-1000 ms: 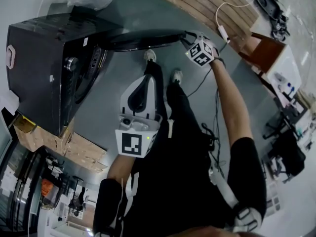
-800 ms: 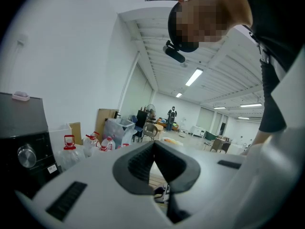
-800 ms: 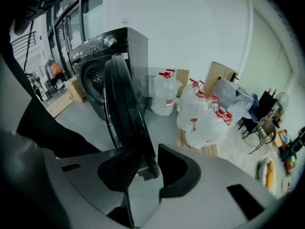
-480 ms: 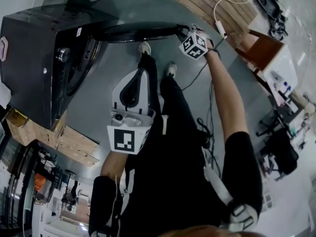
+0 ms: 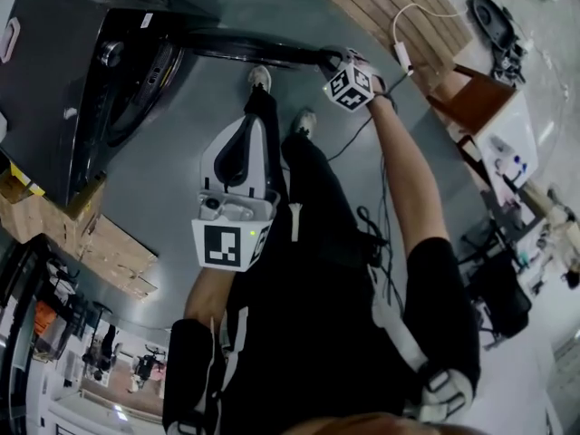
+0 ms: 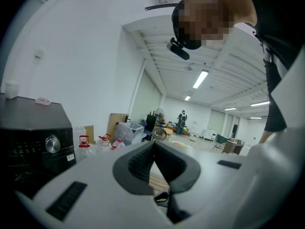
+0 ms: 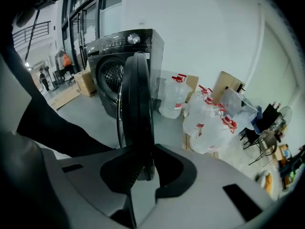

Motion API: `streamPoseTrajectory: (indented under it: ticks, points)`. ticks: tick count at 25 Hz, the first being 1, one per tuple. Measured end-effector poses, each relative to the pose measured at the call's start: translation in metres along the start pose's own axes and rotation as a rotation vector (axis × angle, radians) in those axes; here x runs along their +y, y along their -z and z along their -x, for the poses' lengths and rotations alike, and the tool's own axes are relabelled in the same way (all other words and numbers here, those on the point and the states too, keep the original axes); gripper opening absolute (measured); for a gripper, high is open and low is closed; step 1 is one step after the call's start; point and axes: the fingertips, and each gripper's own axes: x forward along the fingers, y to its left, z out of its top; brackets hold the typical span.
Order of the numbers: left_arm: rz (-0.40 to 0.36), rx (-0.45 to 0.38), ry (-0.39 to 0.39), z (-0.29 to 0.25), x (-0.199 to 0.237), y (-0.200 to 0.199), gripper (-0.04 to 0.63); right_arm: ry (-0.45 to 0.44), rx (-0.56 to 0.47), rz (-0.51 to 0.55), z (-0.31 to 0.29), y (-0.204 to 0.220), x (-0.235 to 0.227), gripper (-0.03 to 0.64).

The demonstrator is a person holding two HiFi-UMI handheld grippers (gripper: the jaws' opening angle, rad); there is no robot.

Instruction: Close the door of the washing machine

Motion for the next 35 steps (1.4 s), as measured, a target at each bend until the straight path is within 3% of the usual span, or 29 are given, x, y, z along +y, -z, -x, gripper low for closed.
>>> streamPoseTrajectory:
  ticks: [12,22,35]
  points:
    - [0.025,-0.054,-0.167,0.084,-0.014,0.012,0.006,-0.001,-0.035,-0.119,0.014,0.006,0.078,0.058]
    - [0.05,-0.107,-0.202,0.139,0.01,0.009,0.006,-0.054,-0.026,-0.137,0.011,-0.003,0.155,0.057]
    - [0.084,-0.11,-0.222,0.227,0.055,0.043,0.006,-0.004,-0.019,-0.247,0.003,-0.019,0.232,0.058]
